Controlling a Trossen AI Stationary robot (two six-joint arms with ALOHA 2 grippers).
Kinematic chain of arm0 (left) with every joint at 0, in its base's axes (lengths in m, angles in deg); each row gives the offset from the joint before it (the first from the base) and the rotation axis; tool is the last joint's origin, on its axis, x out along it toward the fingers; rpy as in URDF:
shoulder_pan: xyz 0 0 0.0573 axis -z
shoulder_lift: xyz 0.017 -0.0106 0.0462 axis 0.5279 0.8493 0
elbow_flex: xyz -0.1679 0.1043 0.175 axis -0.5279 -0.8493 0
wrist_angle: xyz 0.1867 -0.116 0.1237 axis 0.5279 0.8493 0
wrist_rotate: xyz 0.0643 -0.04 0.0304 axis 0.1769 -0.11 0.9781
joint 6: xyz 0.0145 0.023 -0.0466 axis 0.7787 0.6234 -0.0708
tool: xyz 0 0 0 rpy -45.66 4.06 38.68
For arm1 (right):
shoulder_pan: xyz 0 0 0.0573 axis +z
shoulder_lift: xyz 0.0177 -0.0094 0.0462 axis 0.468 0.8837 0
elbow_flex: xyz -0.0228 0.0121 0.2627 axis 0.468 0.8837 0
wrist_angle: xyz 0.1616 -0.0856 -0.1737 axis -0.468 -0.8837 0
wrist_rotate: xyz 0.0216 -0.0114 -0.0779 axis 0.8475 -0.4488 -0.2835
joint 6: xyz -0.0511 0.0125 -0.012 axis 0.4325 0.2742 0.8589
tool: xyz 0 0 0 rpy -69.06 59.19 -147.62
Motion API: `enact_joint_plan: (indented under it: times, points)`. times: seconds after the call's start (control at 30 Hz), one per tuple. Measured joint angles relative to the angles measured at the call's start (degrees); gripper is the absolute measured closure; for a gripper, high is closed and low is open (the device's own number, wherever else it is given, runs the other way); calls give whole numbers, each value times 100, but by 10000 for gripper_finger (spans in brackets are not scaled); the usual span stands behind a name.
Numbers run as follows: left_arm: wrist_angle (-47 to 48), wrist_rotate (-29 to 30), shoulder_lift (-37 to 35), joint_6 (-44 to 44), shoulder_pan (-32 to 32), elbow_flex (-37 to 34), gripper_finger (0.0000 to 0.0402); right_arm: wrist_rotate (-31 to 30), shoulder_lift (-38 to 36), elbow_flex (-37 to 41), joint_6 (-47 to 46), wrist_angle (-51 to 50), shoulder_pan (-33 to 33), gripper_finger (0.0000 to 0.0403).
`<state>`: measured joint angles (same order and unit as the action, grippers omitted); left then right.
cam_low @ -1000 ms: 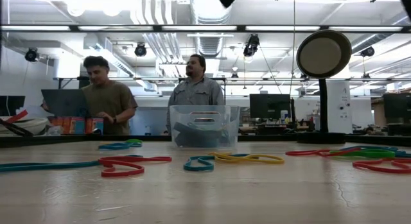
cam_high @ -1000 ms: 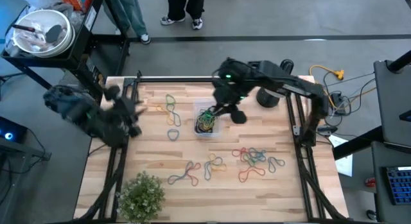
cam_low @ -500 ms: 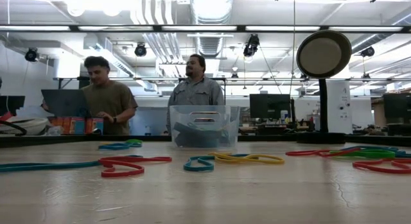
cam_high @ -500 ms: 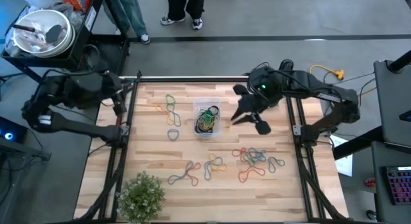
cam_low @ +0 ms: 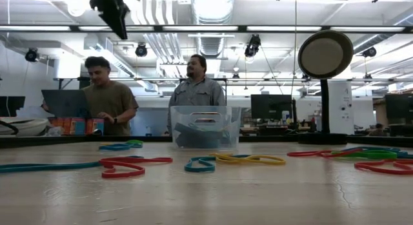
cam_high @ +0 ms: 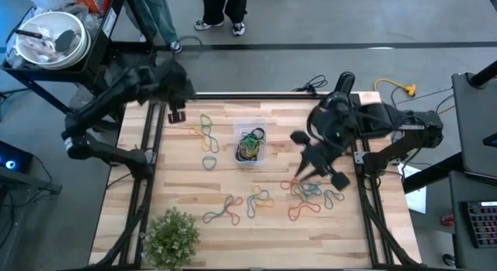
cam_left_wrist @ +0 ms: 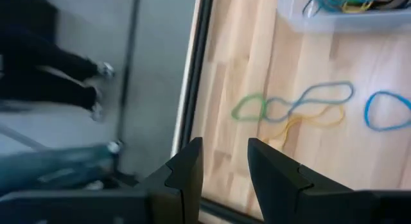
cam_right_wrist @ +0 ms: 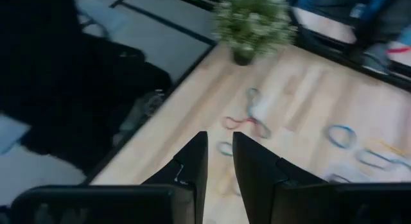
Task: Pick and place rubber bands into bin
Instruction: Put the green rubber band into the transparent bin
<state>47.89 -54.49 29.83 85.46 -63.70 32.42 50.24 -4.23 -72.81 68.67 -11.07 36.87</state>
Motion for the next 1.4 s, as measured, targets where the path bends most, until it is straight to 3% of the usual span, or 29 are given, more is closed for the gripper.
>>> enact_joint_plan:
  times: [0.1, 0.3, 0.53, 0.87, 1.2, 1.4]
  points:
    - [-16, -459, 307, 362, -752, -36, 295, -252, -29, 6, -141, 8, 494, 335]
    - [-188, -1603, 826, 861, -1869, -45, 295, -1755, -118, 6, -746, 87, 1439, 335]
    - [-257, -2016, 1751, 1096, -2272, -81, 295, -2896, -168, 6, -1386, 80, 2109, 335]
    - [120, -2405, 2680, 513, -2233, 289, 295, -3267, -138, 92, -1569, 89, 2562, 335]
    - [768, -2616, 1900, 239, -2209, 577, 295, -3301, -170, 282, -1415, 40, 2606, 335]
    - [799, -3316, 1537, -1233, -2172, 564, 295, -3300, -180, 343, -1414, 43, 2606, 335]
